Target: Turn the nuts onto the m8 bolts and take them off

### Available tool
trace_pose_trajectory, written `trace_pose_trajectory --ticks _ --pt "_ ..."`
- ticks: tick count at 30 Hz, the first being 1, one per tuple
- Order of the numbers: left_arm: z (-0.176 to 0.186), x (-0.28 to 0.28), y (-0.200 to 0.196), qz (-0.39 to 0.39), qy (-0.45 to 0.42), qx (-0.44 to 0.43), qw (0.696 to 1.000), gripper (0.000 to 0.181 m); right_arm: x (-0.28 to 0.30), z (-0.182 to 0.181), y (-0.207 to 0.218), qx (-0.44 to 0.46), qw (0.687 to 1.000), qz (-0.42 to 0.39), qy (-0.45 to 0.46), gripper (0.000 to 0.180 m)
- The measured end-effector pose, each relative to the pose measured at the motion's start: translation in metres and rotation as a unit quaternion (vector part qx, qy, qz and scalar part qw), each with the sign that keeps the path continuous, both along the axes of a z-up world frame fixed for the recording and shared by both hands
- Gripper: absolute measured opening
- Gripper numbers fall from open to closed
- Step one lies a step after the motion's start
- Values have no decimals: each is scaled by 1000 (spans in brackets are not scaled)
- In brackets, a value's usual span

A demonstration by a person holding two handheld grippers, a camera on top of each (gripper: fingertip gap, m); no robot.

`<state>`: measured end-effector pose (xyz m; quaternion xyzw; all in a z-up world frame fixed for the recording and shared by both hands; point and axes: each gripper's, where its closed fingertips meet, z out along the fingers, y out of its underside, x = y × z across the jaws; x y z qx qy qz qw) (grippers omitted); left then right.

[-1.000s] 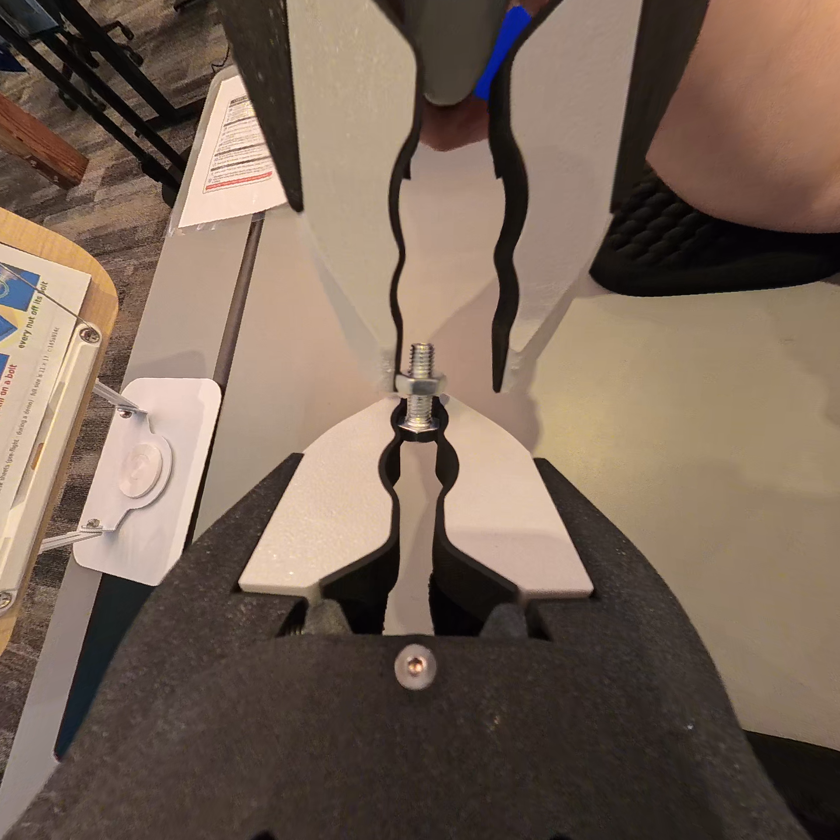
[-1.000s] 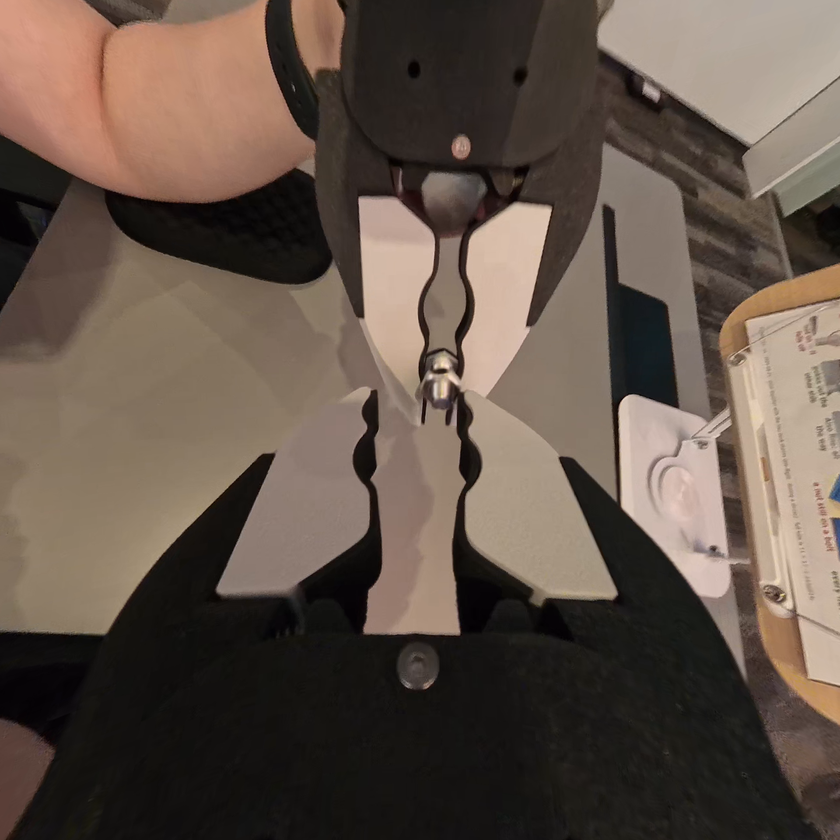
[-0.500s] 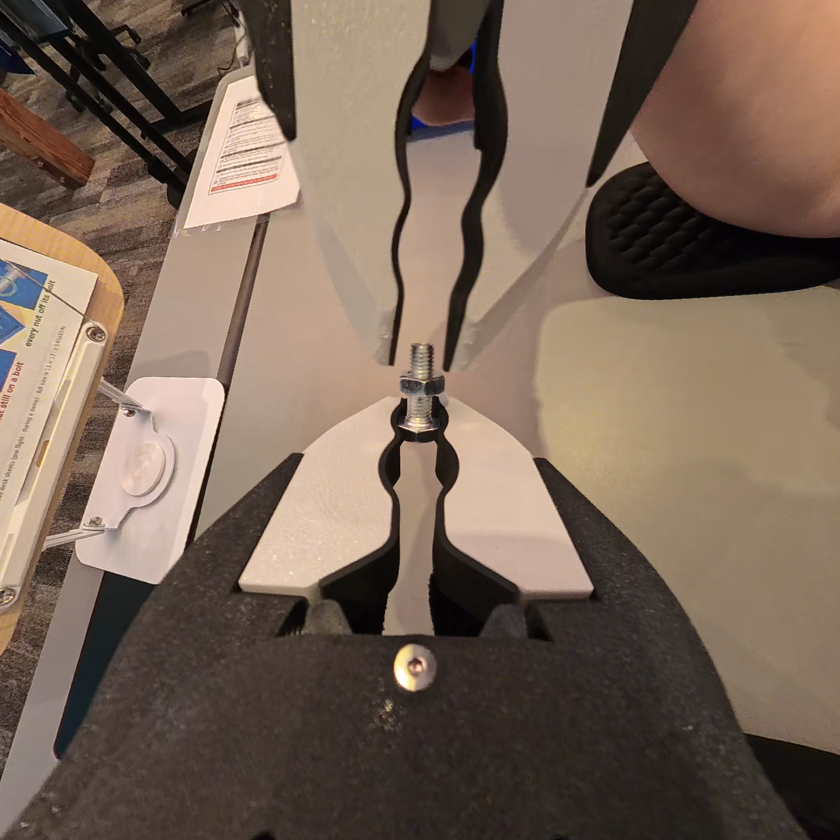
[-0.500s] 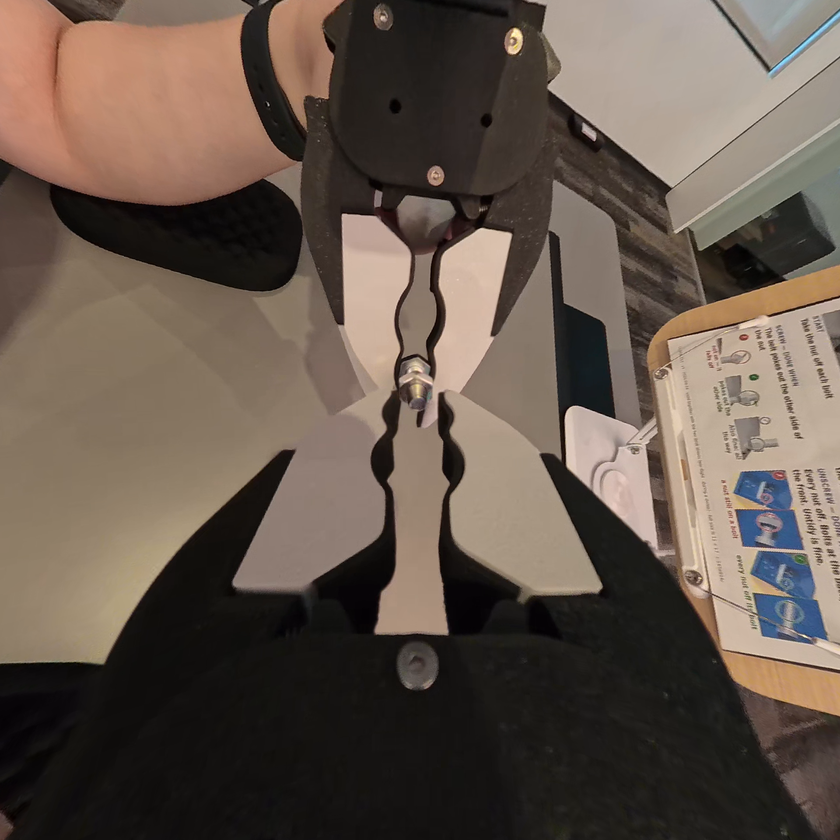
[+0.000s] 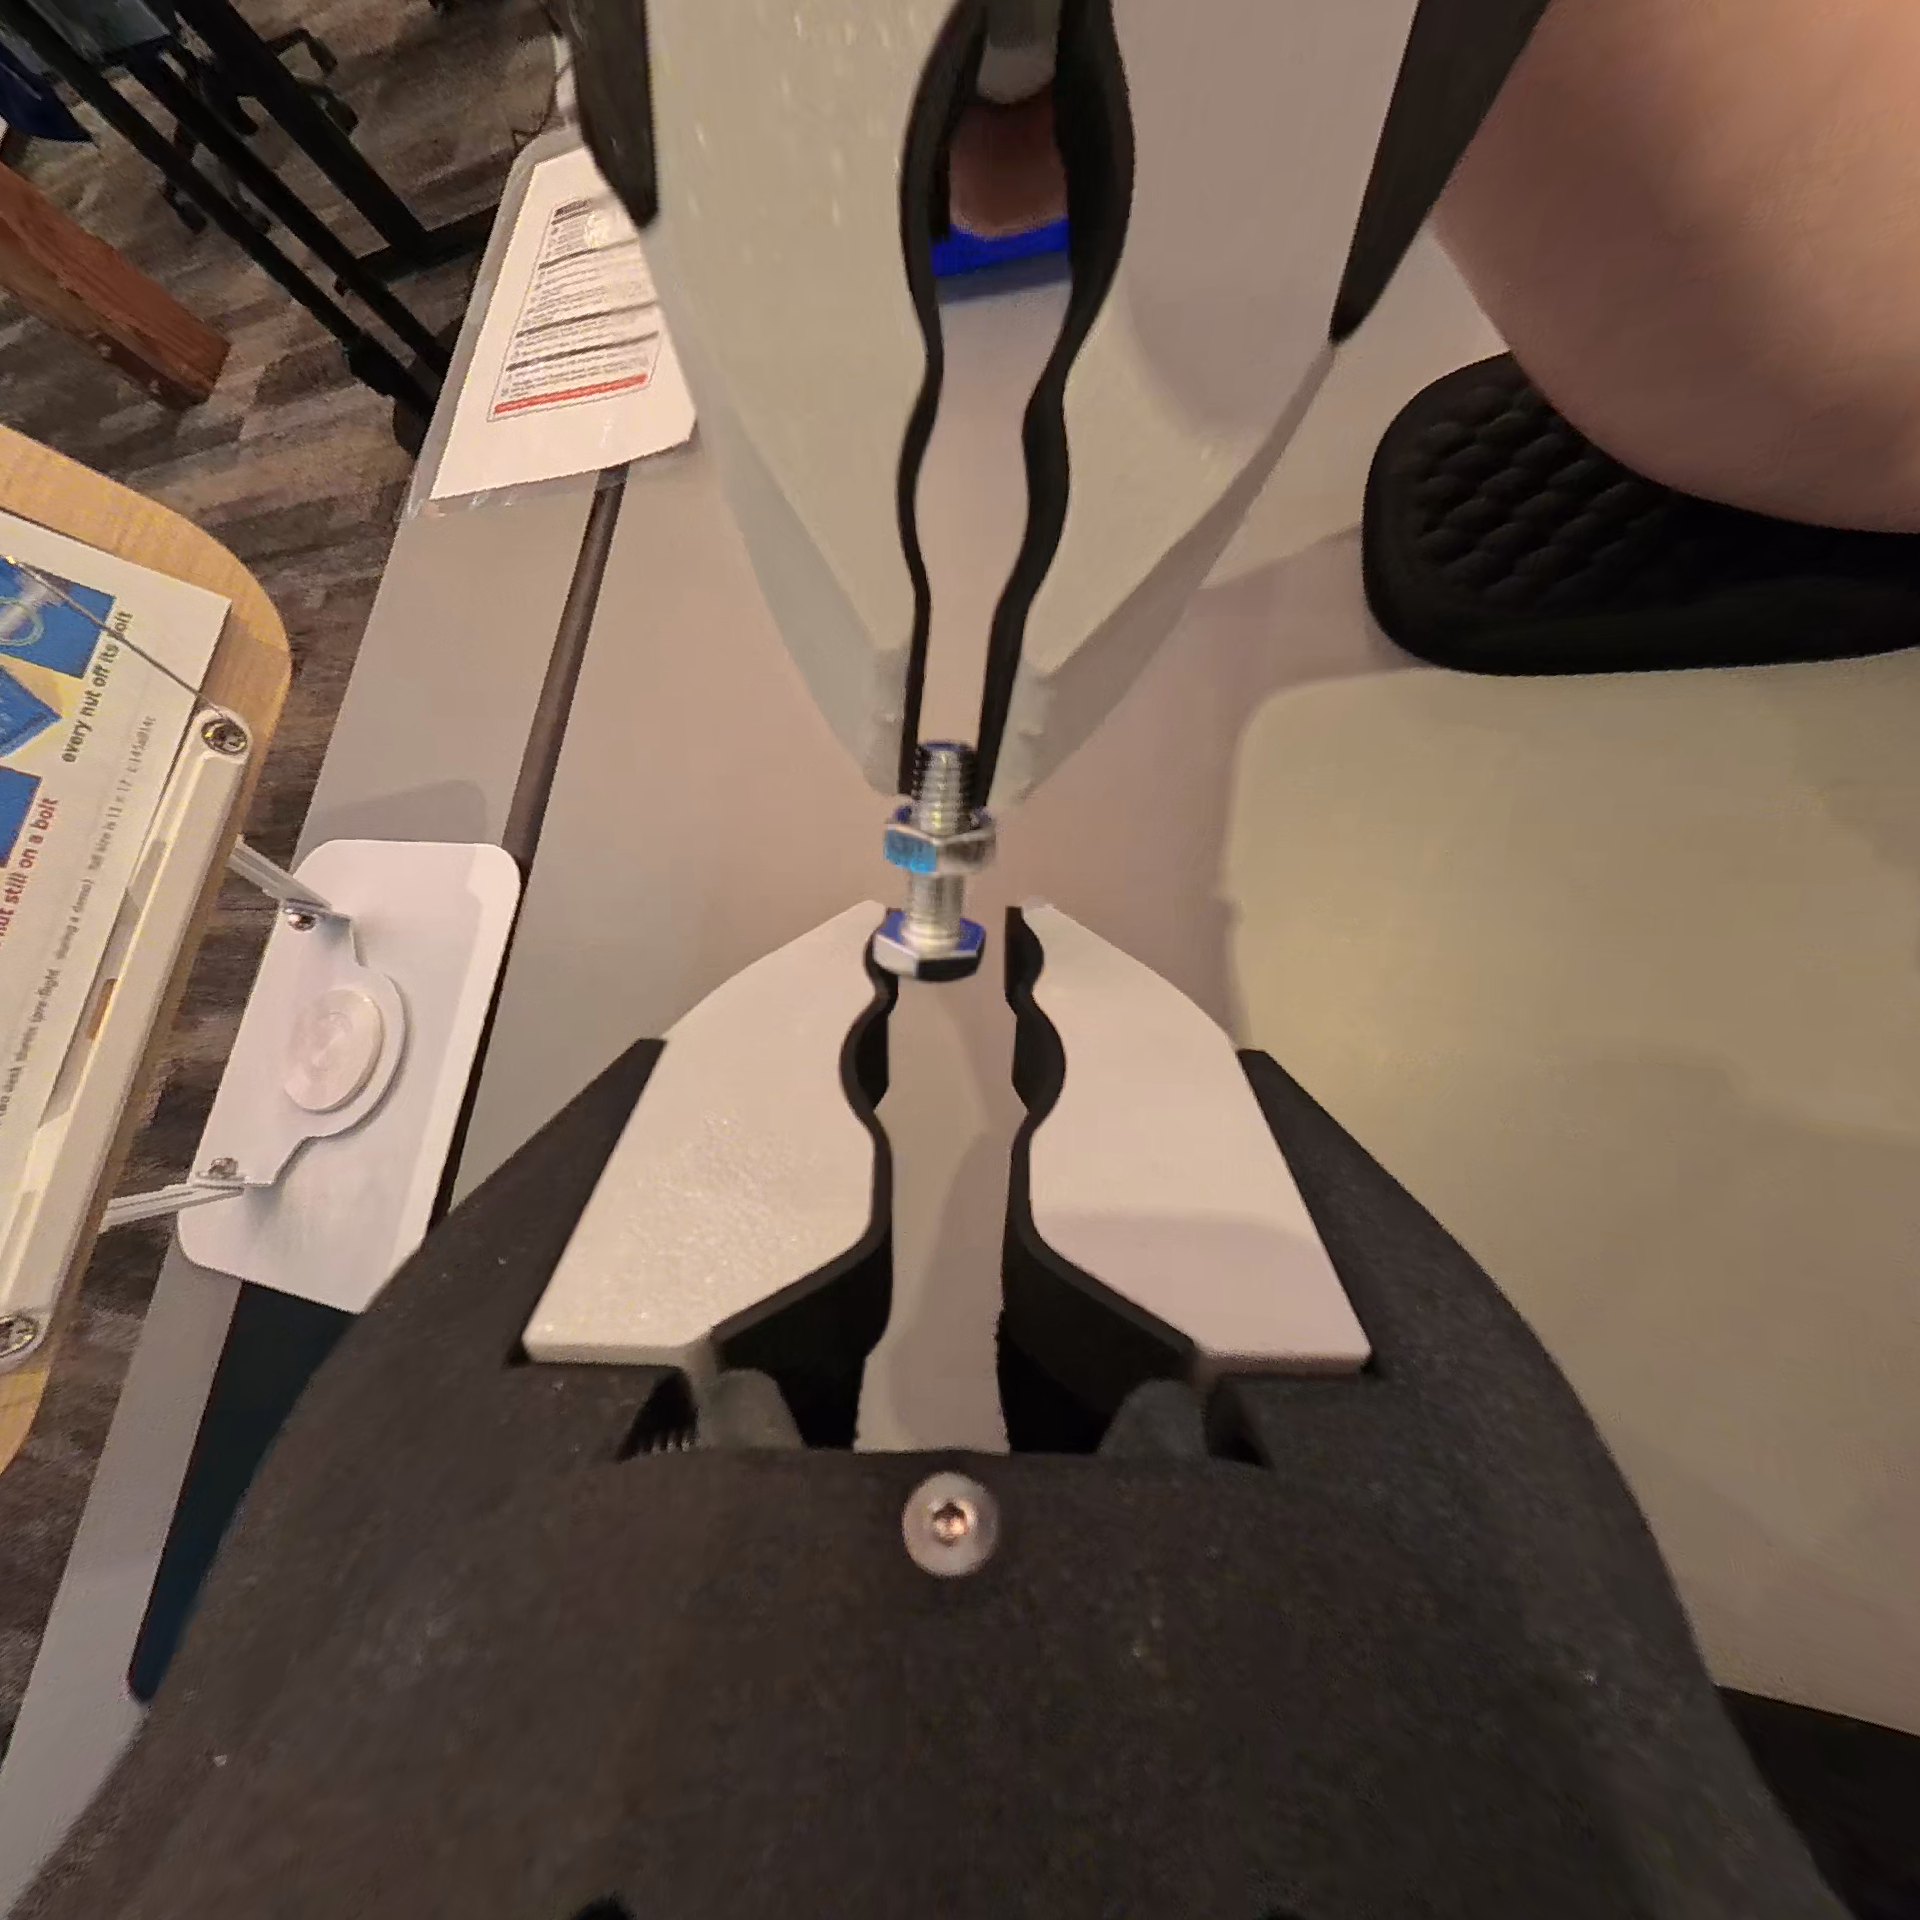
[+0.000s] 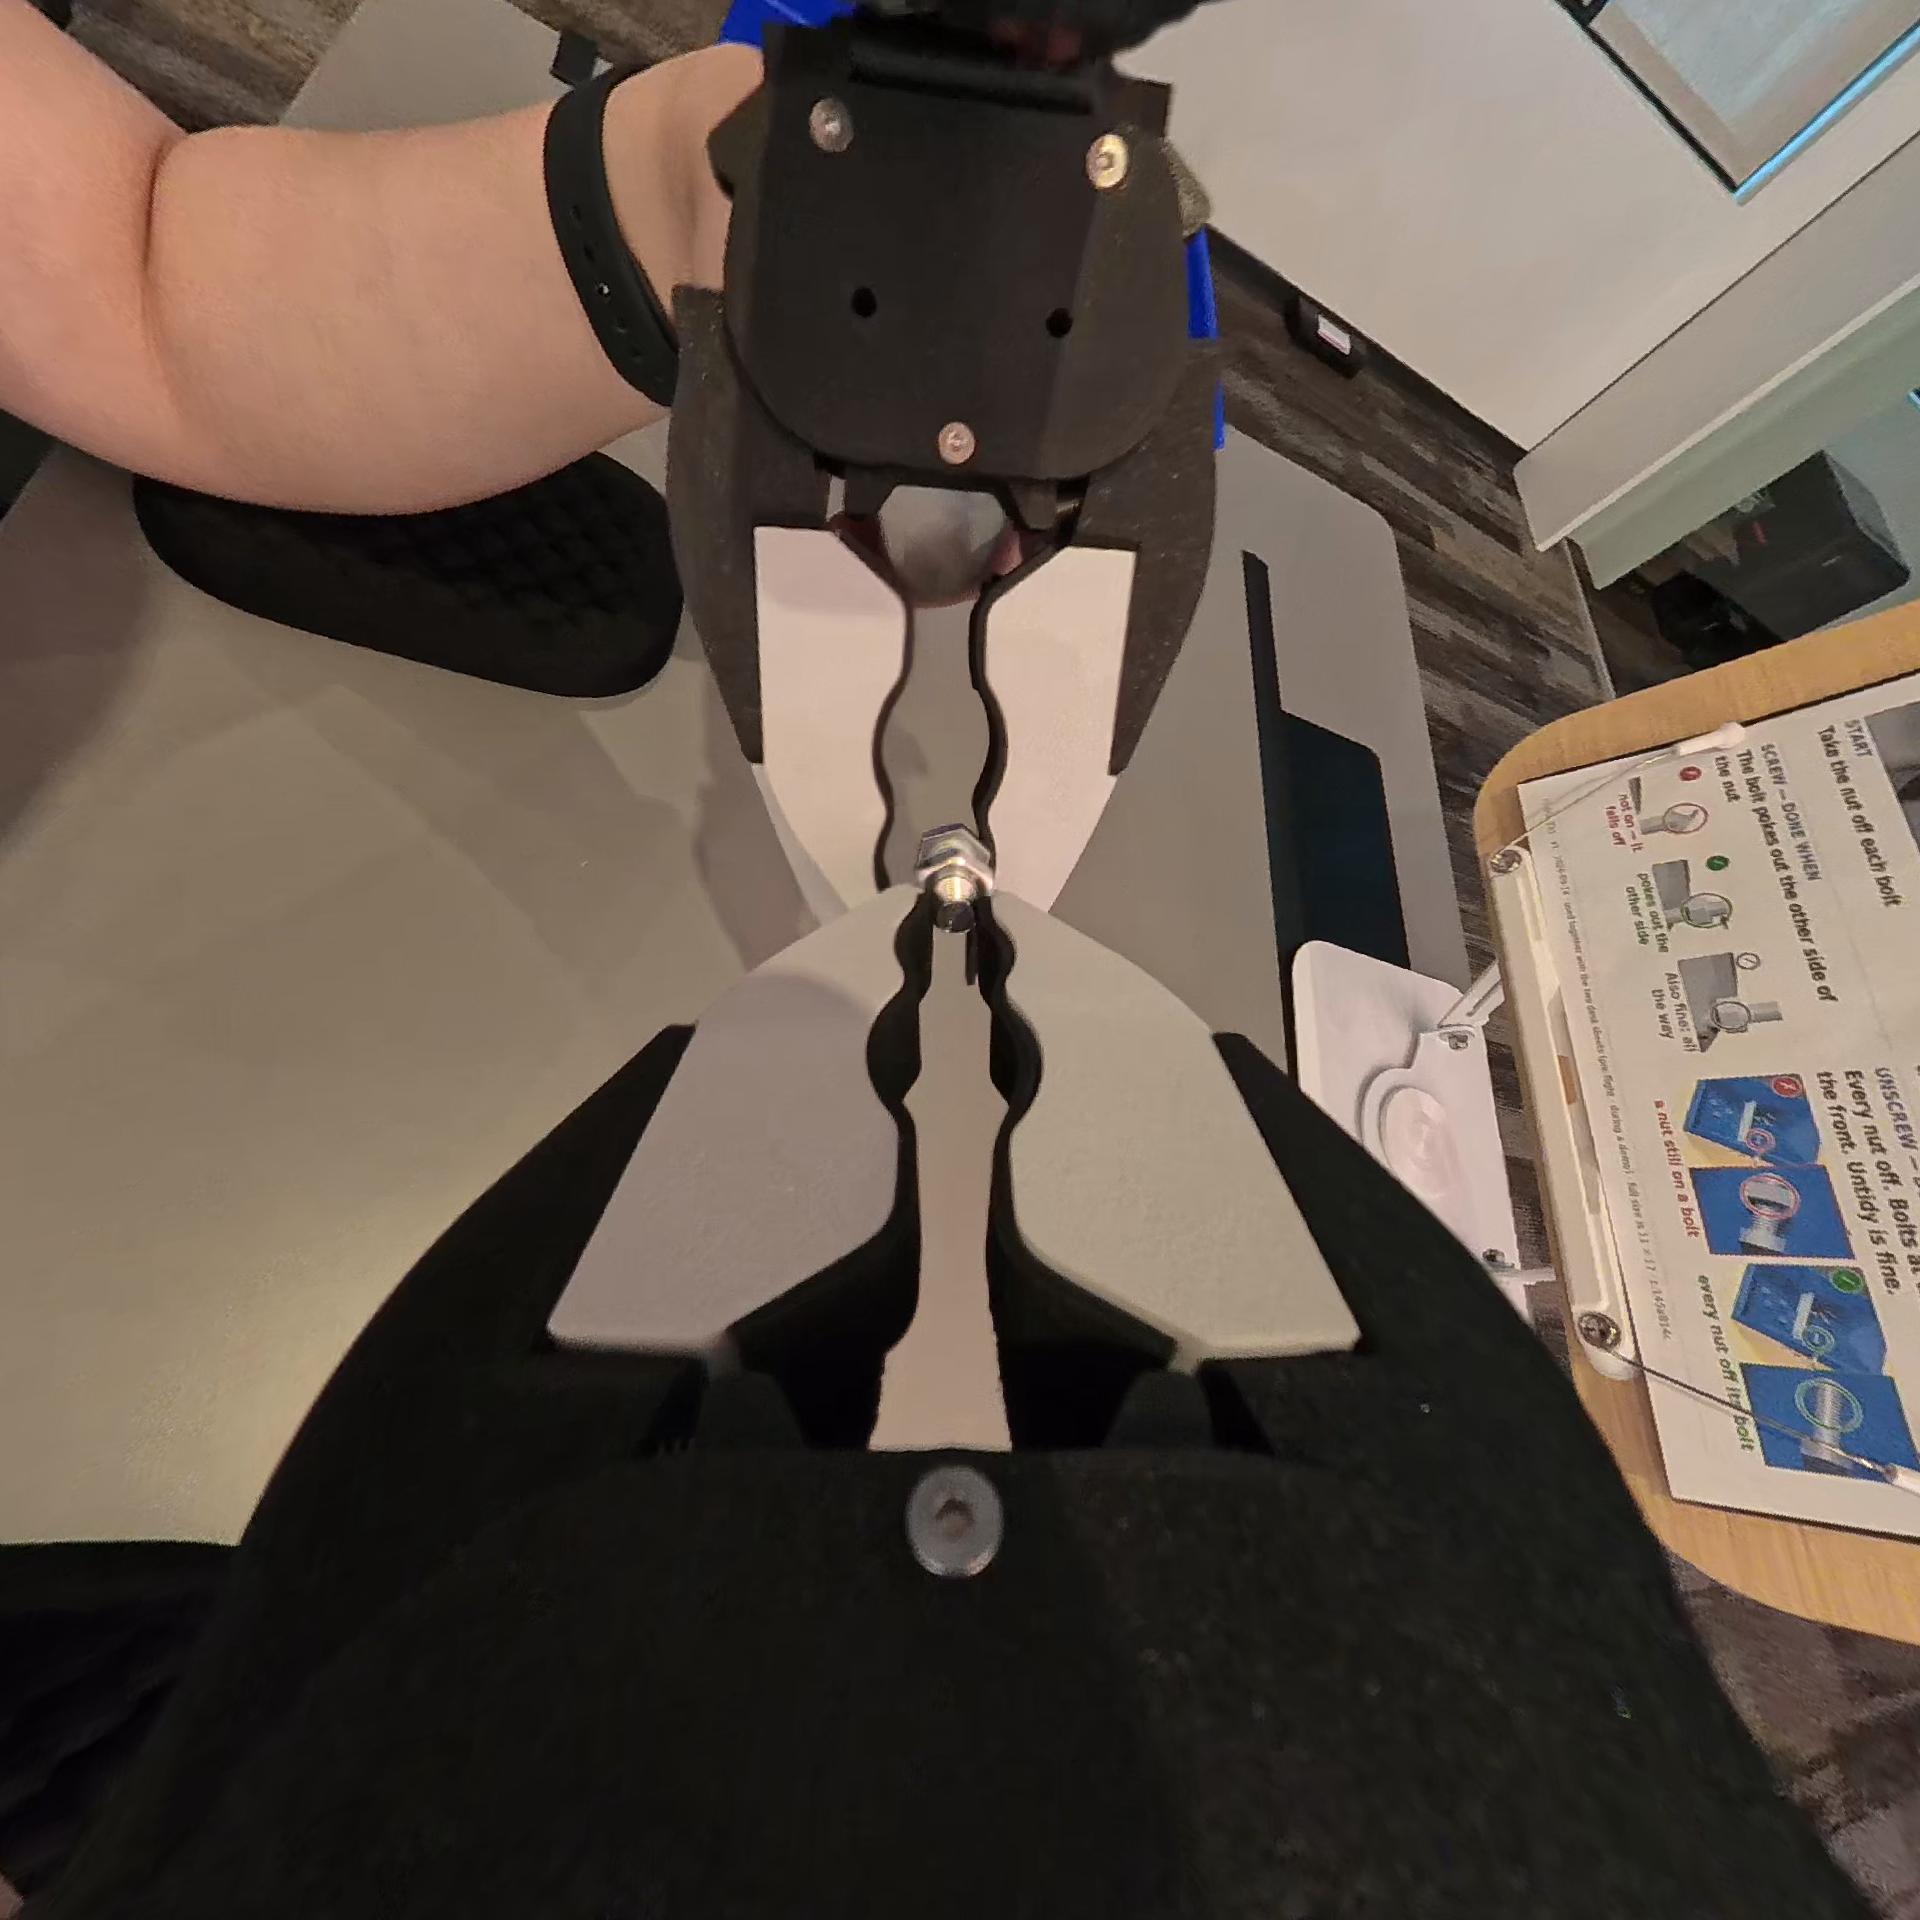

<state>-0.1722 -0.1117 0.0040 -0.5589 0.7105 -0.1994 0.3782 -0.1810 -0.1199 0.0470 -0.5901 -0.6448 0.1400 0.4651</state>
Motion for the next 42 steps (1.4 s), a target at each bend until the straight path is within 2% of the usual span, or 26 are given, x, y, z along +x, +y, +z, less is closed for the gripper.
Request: trace_pose_trajectory --ticks 13,17,22,26,29,31,37,40,42 --pt "5 6 6 11 -20 19 1000 15 11 -2 4 -22 1000 -22 -4 7" --pt "5 5 11 23 -23 14 999 24 19 -1 5 -28 999 -38 -8 7" --pt "22 1 15 32 -67 11 997 22 49 20 4 -12 994 -103 18 7" --pt "42 -3 15 36 -117 -2 992 22 111 51 4 -4 976 -210 55 7" --pt "50 -4 15 40 -132 0 990 22 194 58 8 -27 941 -333 50 7" --pt "51 -4 13 38 -129 5 991 22 258 45 6 -62 907 -415 28 7" --pt "54 1 3 25 -129 7 991 22 415 -52 -34 -250 788 -562 -6 8" --pt "51 3 3 28 -122 5 992 21 460 -104 -55 -330 733 -595 -30 8" --pt "47 4 6 35 -114 7 993 21 476 -126 -63 -356 713 -603 -41 8"
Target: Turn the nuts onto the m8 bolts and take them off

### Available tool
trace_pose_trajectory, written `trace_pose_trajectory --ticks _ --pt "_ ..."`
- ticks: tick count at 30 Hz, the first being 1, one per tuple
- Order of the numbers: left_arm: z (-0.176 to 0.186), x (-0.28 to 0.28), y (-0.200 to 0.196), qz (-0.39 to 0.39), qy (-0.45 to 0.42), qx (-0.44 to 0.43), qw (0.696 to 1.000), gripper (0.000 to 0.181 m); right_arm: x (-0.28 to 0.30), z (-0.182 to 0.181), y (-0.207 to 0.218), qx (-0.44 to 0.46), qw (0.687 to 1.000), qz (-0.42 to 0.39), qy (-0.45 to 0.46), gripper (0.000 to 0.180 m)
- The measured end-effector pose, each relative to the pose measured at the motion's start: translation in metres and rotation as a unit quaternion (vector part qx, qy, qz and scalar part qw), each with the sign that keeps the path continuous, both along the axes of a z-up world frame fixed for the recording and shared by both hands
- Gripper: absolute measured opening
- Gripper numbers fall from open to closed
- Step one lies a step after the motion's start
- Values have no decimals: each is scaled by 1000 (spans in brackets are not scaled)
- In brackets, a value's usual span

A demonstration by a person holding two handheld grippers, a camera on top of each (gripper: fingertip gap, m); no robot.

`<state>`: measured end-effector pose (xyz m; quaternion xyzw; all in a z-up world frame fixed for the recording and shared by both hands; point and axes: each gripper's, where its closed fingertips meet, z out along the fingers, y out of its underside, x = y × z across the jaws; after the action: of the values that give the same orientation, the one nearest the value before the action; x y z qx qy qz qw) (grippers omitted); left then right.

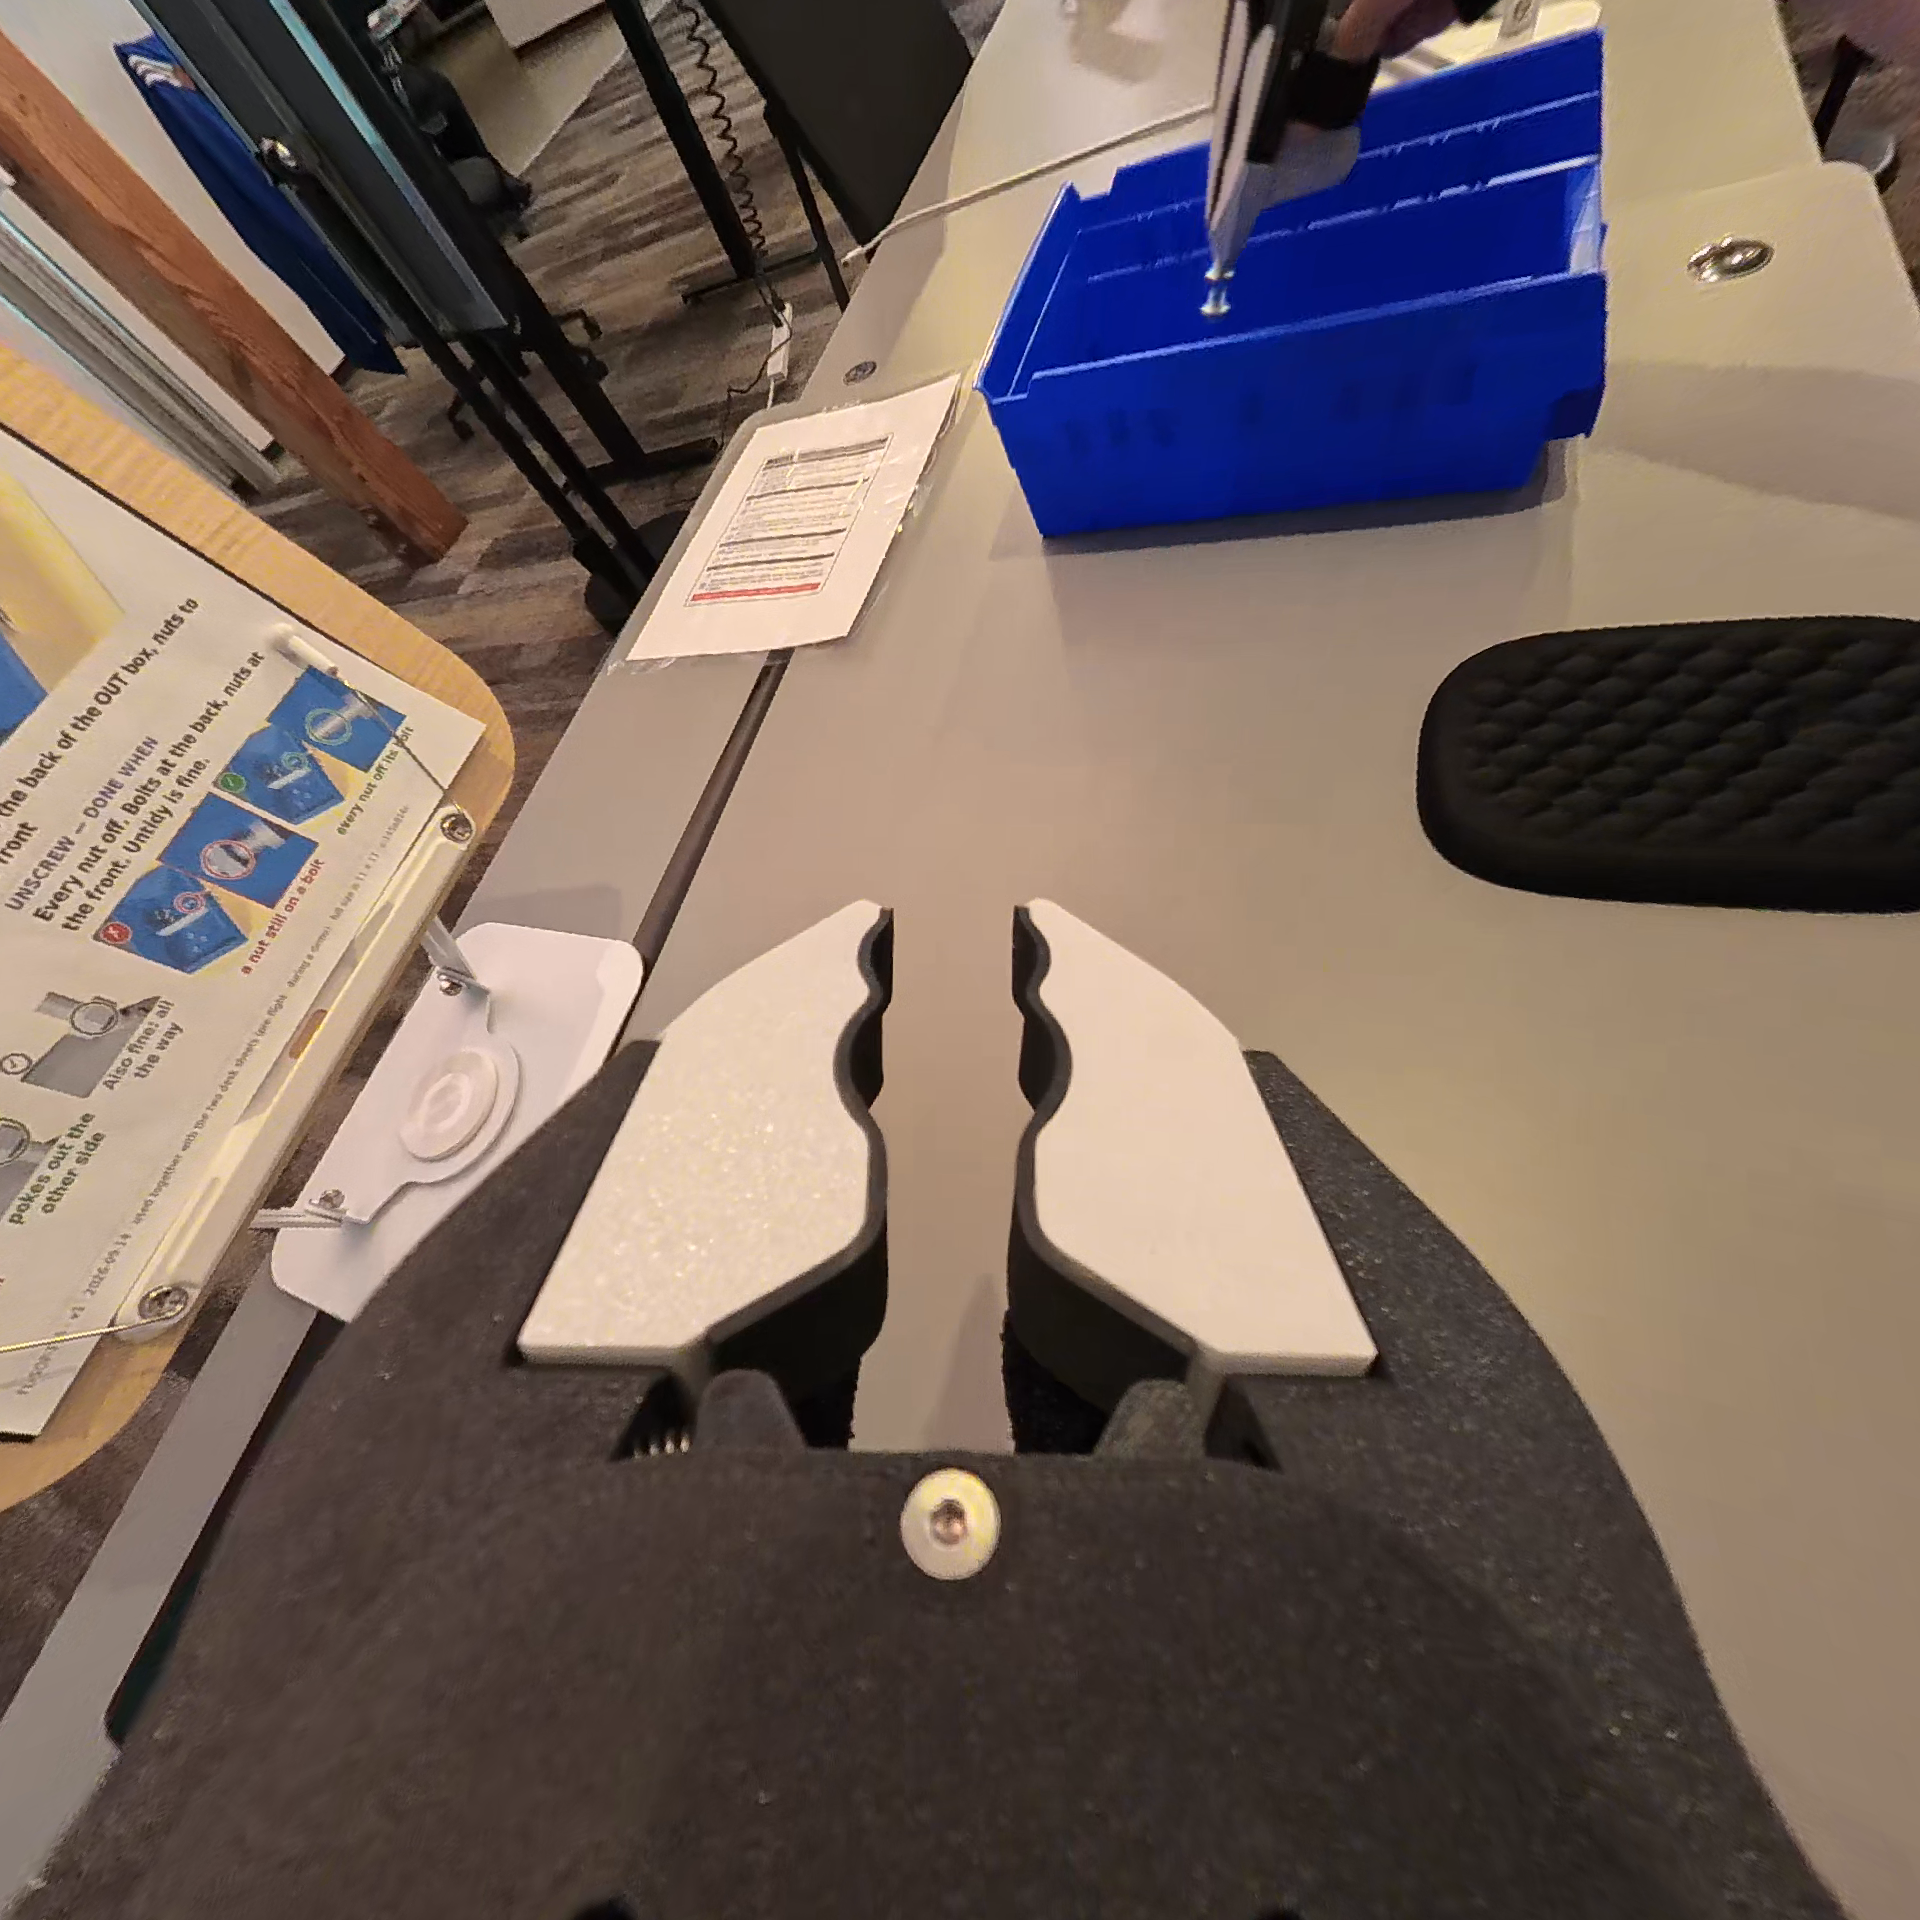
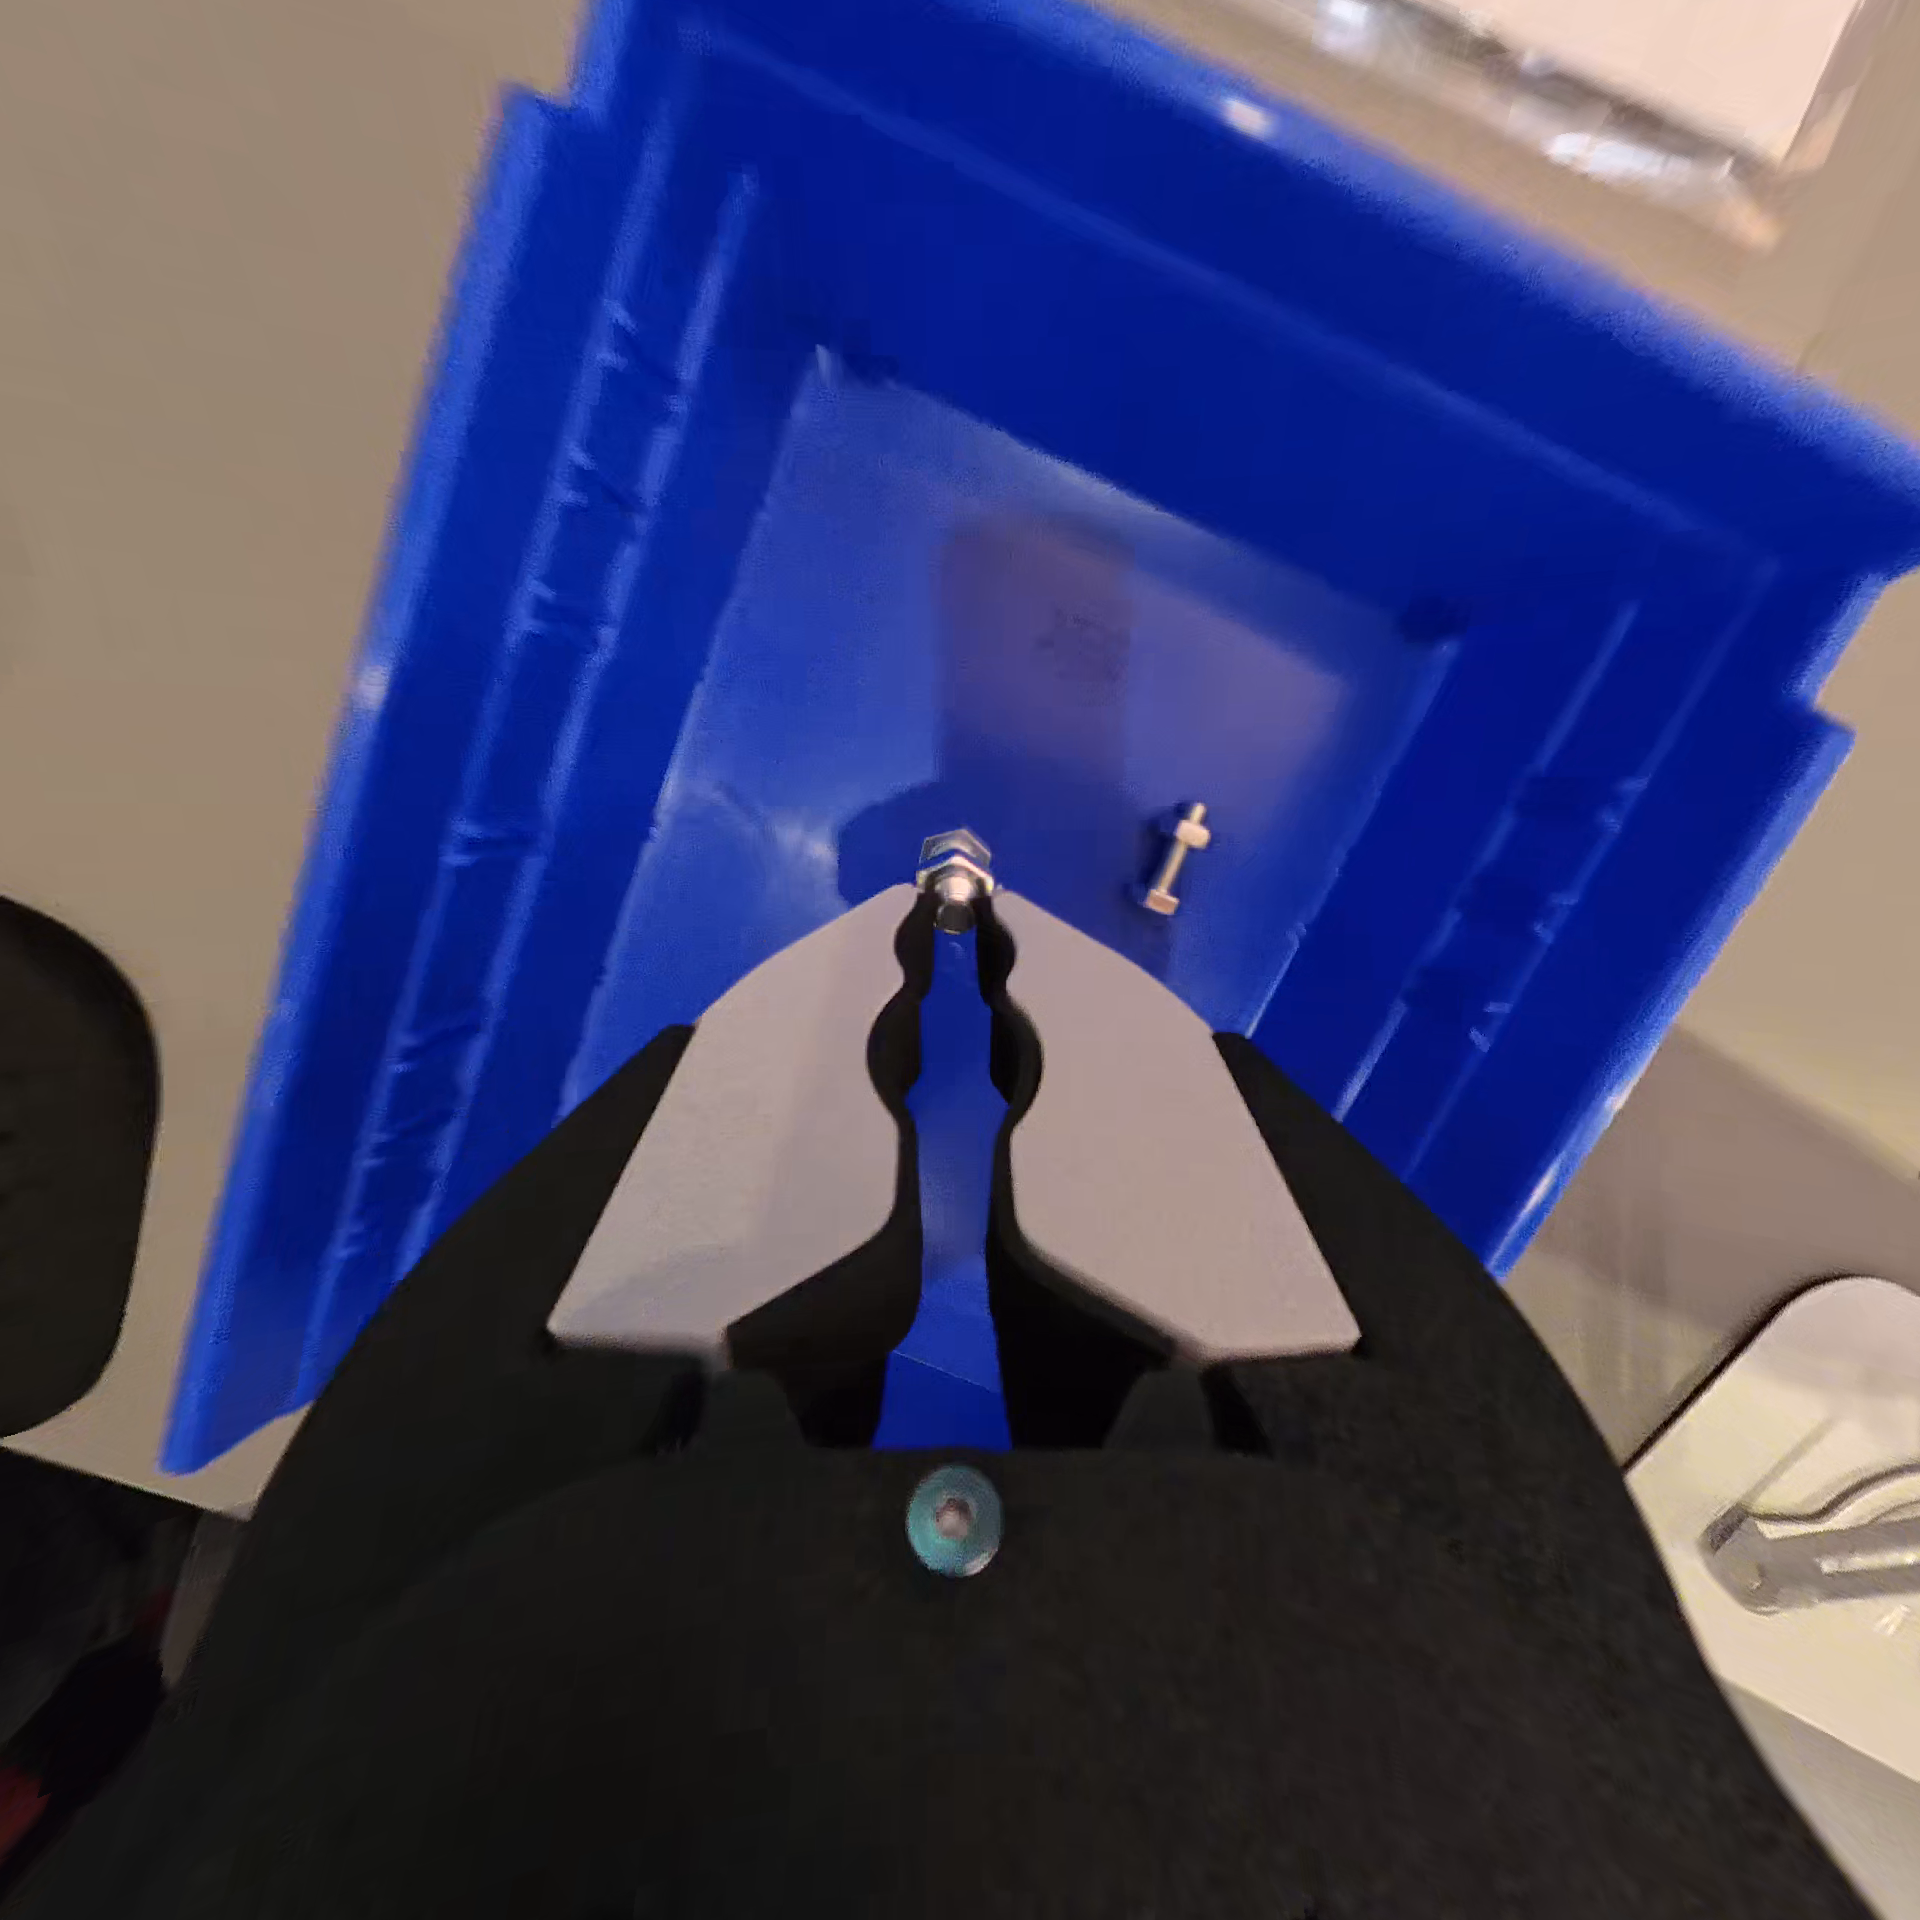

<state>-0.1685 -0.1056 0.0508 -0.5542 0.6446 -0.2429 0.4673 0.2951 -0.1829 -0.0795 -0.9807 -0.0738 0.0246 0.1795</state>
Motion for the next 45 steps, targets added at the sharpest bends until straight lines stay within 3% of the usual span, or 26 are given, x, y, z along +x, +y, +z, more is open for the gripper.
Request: trace_pose_trajectory --ticks 5,16,23,27,31,34,36,39,41,45 --pt "-7 2 2 5 13 -6 1000 21 15 -29 -1 -41 999 0 4 8" --pt "-24 9 5 15 39 -17 999 20 23 -56 13 -116 992 30 -35 7" --pt "-28 16 5 14 32 -27 999 20 24 -60 16 -116 992 27 -33 8" --pt "-22 13 5 14 22 -32 999 20 25 -51 13 -95 994 34 -32 19" --pt "-9 5 4 18 4 -26 1000 20 22 -10 13 -42 997 35 -50 19" --pt "3 1 3 18 -20 -23 999 20 -15 59 27 79 994 64 -42 16" --pt "13 0 5 20 -46 -26 998 20 -82 129 42 226 966 122 15 15" --pt "30 -3 15 44 -104 -38 993 18 -198 218 44 402 884 212 113 15" --pt "42 -7 24 66 -146 -45 986 16 -259 242 42 440 849 251 148 19" --pt "56 -19 32 85 -195 -66 975 16 -338 241 56 455 829 285 153 23"
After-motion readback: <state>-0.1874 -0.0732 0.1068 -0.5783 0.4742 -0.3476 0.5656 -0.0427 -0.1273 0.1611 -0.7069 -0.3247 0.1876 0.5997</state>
